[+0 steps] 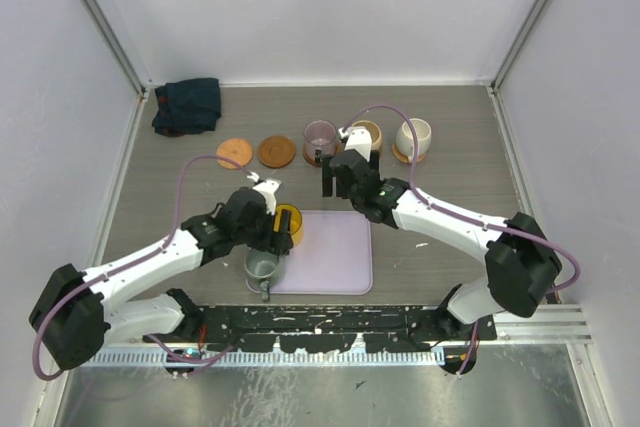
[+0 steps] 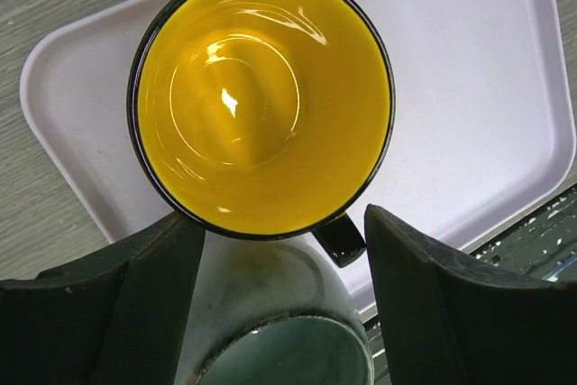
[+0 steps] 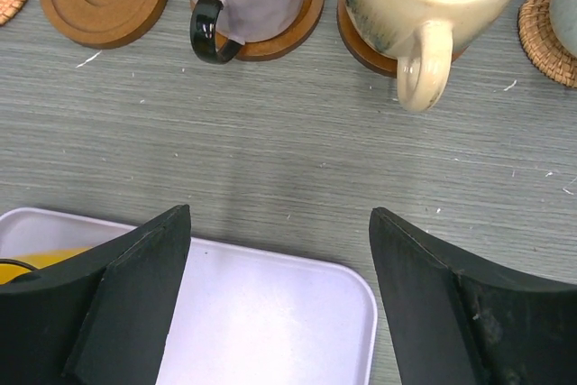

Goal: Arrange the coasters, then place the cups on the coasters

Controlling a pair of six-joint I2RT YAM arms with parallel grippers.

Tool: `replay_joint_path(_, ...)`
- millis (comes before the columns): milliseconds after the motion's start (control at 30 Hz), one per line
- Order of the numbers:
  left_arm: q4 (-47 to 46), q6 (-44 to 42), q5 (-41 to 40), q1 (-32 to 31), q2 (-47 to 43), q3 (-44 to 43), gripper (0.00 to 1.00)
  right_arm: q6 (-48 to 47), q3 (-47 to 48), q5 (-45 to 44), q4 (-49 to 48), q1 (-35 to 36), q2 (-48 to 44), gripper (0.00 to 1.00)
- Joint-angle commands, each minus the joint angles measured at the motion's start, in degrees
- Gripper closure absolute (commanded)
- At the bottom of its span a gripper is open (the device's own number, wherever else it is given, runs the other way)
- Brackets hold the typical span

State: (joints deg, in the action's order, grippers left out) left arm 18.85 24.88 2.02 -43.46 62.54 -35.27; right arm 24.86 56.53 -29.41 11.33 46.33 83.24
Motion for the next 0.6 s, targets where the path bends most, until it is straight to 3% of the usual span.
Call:
replay_joint_path(0, -3.0, -1.5, 1.1, -0.5, 2.7, -2.7, 0.28, 1.0, 0.0, -0.7, -2.8, 0.1, -2.3, 0.15)
replay_joint_path(400, -4.4, -4.3, -2.2, -0.6, 9.8, -4.3, 0.30, 1.2, -0.2, -0.6, -3.4, 0.1, -1.8, 0.15)
replay_joint_path(567, -4.9, -4.8, -3.2, -0.7, 13.3, -4.8, 0.36, 1.4, 0.1, 0.0, -3.5, 0.0, -1.3, 0.15)
